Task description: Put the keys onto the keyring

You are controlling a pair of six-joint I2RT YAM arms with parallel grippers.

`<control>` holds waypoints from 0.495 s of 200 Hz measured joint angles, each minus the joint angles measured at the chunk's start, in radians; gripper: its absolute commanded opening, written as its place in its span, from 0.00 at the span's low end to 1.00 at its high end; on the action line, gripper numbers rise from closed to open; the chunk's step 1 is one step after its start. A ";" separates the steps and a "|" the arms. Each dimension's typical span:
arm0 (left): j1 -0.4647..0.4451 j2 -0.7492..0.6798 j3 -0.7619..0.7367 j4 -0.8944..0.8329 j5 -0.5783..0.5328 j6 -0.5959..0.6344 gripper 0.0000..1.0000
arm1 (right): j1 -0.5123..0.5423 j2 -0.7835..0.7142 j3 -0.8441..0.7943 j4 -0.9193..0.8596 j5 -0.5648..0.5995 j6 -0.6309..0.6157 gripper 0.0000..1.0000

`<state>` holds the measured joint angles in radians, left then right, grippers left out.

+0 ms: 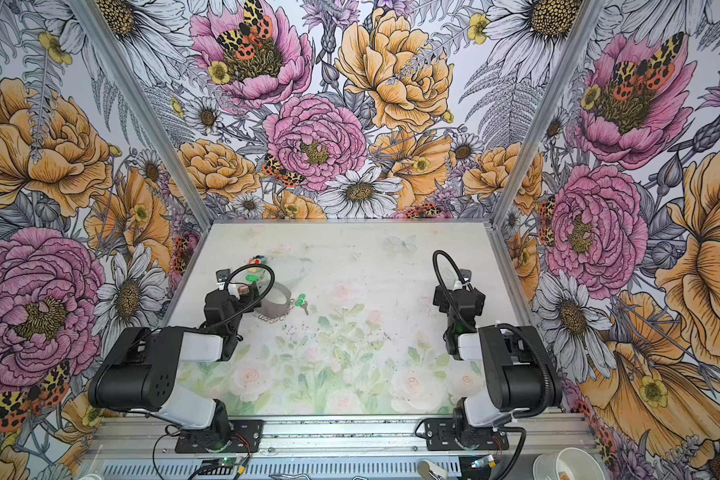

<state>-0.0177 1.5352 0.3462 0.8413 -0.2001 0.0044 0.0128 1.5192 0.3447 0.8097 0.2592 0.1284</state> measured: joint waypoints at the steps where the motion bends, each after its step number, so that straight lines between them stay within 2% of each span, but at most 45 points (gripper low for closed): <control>1: 0.000 0.000 0.000 0.001 0.000 0.000 0.99 | 0.000 0.000 0.000 0.001 0.000 0.000 0.99; 99: -0.006 0.011 0.007 0.076 0.001 0.006 0.99 | 0.000 0.002 0.006 0.064 0.007 -0.018 0.99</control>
<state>-0.0235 1.5467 0.3531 0.9176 -0.1993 0.0109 0.0132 1.5211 0.3511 0.8738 0.2661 0.1104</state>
